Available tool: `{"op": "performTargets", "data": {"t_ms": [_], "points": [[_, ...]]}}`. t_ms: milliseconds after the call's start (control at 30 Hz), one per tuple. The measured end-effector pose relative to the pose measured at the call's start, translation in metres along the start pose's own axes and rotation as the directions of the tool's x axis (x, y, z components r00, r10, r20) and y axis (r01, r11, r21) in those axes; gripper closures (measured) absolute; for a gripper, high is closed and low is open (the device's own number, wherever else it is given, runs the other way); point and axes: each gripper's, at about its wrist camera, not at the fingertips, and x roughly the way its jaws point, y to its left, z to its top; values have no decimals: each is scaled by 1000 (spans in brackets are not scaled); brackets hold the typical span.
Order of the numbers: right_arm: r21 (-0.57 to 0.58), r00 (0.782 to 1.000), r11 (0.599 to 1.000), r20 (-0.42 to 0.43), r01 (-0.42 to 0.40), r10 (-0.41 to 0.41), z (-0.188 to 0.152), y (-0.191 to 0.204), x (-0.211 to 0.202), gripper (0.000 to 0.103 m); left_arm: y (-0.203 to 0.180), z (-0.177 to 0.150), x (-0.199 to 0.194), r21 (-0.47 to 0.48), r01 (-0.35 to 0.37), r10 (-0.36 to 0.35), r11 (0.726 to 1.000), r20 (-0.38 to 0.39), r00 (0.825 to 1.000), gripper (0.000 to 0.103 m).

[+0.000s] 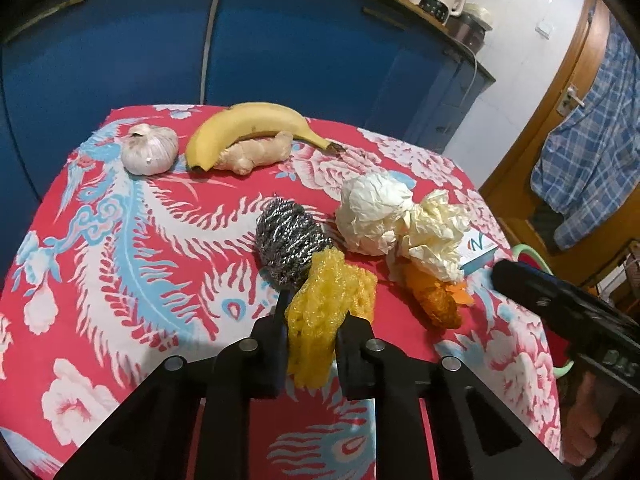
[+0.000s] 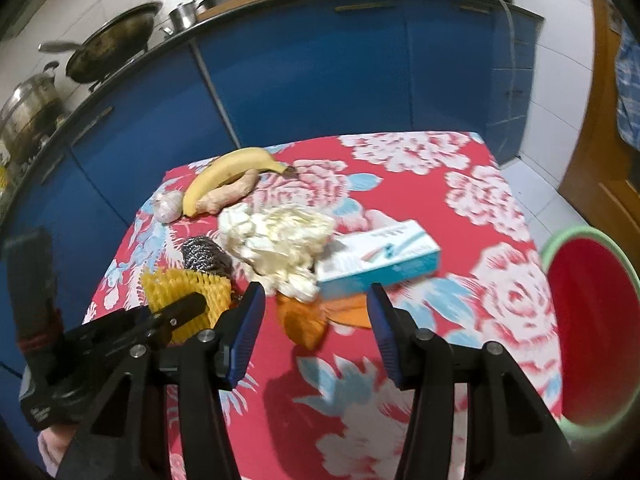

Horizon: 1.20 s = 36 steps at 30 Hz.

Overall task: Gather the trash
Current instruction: 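Grasp the yellow foam net with the left gripper while the right grasps white crumpled paper, then carry the white paper and yellow foam net over the red bucket and release both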

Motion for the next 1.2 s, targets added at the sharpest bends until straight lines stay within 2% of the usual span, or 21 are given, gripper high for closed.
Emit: {"op": "performTargets", "data": {"t_ms": [233, 433, 500, 533, 600, 733, 933, 1200], "points": [[-94, 1000, 996, -28, 8, -11, 10, 24, 31, 44, 13, 1, -20, -45, 18, -16, 999, 34, 999, 85], [-100, 999, 995, -38, 16, -20, 14, 26, 47, 44, 18, 1, -31, -59, 23, -19, 998, 55, 998, 85], [-105, 999, 994, -34, 21, -24, 15, 27, 49, 56, 19, 1, -32, -61, 24, -21, 998, 57, 998, 84], [-107, 999, 994, -36, 17, -21, 15, 27, 50, 69, 19, 1, -33, -62, 25, -22, 998, 57, 998, 85], [-106, 999, 994, -42, 10, -14, 15, 27, 51, 76, 19, 1, -34, -63, 26, -23, 998, 58, 998, 85], [-115, 1000, 993, -24, -12, 9, 12, 29, 42, 86, 16, 0, -37, -57, 29, -26, 998, 60, 998, 85], [-117, 998, 992, 27, -50, 53, 5, 29, 8, 87, 8, -1, -45, -43, 38, -35, 998, 73, 997, 85], [-93, 993, 994, 91, -65, 74, -6, 17, -39, 87, -12, -2, -58, -12, 60, -58, 998, 87, 995, 85]]}}
